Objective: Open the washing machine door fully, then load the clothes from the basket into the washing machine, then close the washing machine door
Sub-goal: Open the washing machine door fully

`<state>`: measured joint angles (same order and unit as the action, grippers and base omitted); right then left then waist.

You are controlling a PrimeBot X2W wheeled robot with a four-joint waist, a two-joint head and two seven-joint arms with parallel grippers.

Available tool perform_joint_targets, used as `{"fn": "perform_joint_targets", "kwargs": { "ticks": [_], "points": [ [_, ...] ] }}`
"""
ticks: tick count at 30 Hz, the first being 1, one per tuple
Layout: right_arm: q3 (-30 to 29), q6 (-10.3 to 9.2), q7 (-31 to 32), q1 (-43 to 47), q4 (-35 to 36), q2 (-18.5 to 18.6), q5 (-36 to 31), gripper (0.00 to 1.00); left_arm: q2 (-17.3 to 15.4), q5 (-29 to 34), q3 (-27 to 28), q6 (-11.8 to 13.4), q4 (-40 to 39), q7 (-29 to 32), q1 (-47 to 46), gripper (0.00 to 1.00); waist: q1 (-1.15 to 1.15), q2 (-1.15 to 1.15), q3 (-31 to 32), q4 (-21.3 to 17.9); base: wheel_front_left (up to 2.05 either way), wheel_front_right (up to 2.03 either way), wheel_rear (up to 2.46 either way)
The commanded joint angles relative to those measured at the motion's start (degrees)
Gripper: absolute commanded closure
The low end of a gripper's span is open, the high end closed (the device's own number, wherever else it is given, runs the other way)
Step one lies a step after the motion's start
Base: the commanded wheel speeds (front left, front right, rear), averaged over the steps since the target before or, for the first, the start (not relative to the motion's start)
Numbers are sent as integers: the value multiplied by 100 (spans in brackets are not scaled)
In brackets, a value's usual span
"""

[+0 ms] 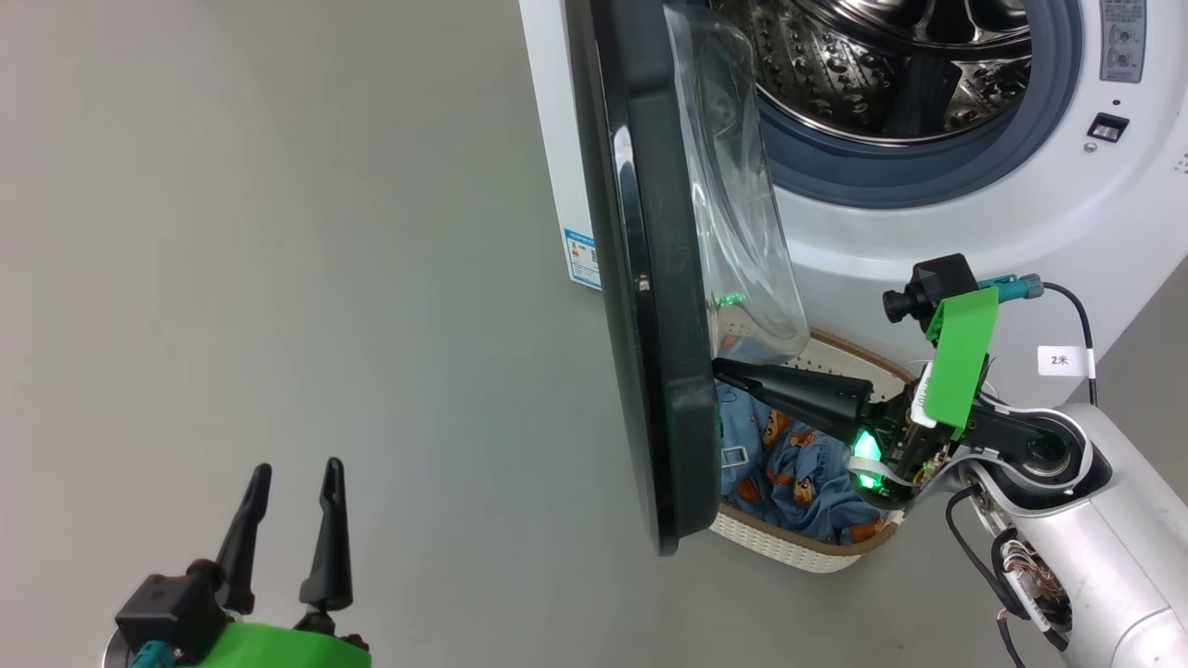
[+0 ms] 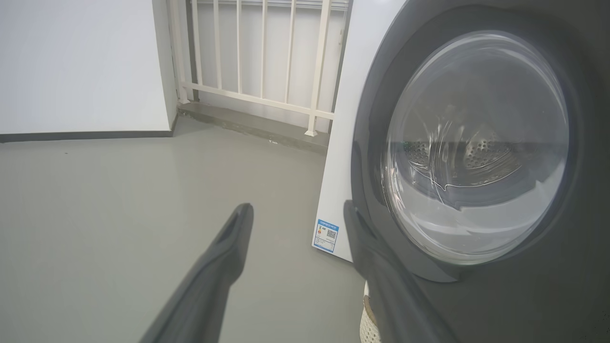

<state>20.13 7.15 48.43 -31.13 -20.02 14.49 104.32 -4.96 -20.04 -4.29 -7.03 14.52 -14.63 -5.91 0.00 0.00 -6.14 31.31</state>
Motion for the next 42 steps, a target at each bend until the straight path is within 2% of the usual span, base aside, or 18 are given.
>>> {"fn": "perform_joint_targets", "kwargs": {
  "ticks": [1,15,19,20,22,23,34,42],
  "points": [
    [64,34,47,-140,117,-77,-42,100,-116,29,217,23,-195,-37,-69,0,0,0,-4,0,0,0,0],
    [-170,34,-43,7,211,-132,-160,100,-107,57,90,14,-91,-37,-152,0,0,0,121,-56,0,0,0],
    [-258,34,-148,85,315,-129,-267,100,-150,36,35,5,-34,-37,-192,0,0,0,177,-199,0,0,0],
    [-286,34,-183,94,354,-135,-297,96,-162,28,32,4,-27,-37,-199,0,0,0,184,-249,0,0,0],
    [-340,34,-249,113,438,-146,-359,37,-178,16,20,1,-18,-37,-211,0,0,0,197,-360,0,0,0],
    [-364,34,-284,126,481,-150,-397,0,-184,11,15,0,-15,-37,-216,0,0,0,202,-422,0,0,0],
    [-536,34,-694,363,1009,-210,-886,0,-217,-23,-21,-2,4,-37,-247,0,0,0,265,-1125,0,0,0],
    [-661,34,-1410,628,1600,-205,-1613,0,-222,-29,-35,5,0,-37,-265,0,0,0,293,-1703,0,0,0]
  ]
}}
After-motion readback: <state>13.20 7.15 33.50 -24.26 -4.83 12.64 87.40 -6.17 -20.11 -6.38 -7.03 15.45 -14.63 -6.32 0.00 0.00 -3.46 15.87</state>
